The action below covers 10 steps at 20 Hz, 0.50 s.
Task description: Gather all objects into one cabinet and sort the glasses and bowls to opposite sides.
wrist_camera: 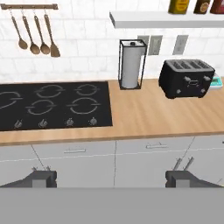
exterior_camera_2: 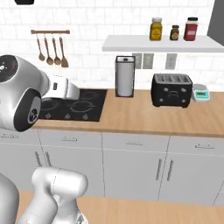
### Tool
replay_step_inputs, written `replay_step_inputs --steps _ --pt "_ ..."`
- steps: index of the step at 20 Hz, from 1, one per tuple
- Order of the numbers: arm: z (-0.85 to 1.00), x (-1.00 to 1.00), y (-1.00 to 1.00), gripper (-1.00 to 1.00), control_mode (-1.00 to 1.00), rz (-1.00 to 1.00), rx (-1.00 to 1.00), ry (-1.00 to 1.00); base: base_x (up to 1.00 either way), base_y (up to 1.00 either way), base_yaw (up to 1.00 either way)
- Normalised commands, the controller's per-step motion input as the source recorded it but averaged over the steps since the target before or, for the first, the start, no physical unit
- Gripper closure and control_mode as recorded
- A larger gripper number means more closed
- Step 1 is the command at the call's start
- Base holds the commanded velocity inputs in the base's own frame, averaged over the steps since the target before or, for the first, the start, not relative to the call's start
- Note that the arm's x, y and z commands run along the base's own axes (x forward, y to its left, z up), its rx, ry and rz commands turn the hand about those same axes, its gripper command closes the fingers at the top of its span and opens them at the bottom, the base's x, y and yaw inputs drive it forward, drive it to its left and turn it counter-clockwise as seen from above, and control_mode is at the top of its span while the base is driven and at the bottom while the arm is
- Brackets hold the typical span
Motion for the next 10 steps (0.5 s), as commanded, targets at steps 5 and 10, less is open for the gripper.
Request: replay_step_inputs --steps 5,10 --pt "0.0 0.0 0.0 -1.0 1.0 0.0 0.0 0.0 0.0 -0.88 0.0" --pt "0.0 0.0 0.0 -1.0 1.0 0.0 0.0 0.0 -0.01 -1.0 0.0"
